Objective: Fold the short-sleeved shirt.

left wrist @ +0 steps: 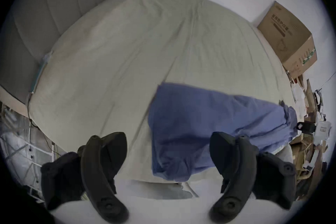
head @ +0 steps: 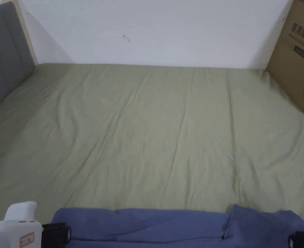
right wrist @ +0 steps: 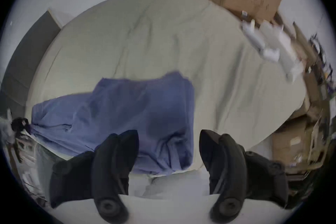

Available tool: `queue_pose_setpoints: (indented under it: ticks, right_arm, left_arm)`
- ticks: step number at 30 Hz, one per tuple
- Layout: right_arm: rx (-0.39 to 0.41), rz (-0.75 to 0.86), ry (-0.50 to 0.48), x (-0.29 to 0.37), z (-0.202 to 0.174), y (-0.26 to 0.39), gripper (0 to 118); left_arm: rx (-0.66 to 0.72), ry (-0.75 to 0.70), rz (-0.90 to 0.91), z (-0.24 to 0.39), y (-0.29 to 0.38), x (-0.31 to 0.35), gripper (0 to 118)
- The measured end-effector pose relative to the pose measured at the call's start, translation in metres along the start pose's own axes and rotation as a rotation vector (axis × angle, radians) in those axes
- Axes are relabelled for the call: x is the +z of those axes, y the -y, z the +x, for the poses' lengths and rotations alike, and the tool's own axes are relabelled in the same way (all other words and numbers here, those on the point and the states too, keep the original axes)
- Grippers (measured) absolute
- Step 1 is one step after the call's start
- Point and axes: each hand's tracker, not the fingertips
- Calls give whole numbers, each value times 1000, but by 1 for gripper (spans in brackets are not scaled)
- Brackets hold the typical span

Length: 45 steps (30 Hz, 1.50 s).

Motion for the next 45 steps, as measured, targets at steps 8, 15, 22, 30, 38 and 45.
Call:
queue_pose_setpoints:
  ticks: [8, 15, 22, 30, 38, 45]
  right_arm:
    - [116, 170, -144, 18, -87, -25, 2]
    - [283, 41, -291, -19, -190, -9, 2]
    - [399, 46, -301, -25, -238, -1, 1]
    - [338, -11, -294, -35, -229, 0, 2]
    - [224, -21, -298, -37, -188, -3, 2]
    - [104, 29, -276, -22, -135, -3, 1]
  left_arm:
    - [120, 131, 74, -21, 1, 25, 0]
    - [486, 354, 44, -75, 22, 4, 53]
    - [583, 477, 51, -95, 28, -43, 101]
    - [553, 503, -93, -95, 16, -90, 41]
    - [456, 482, -127, -84, 0, -70, 6]
    - [226, 462, 12, 7, -44, 4, 6]
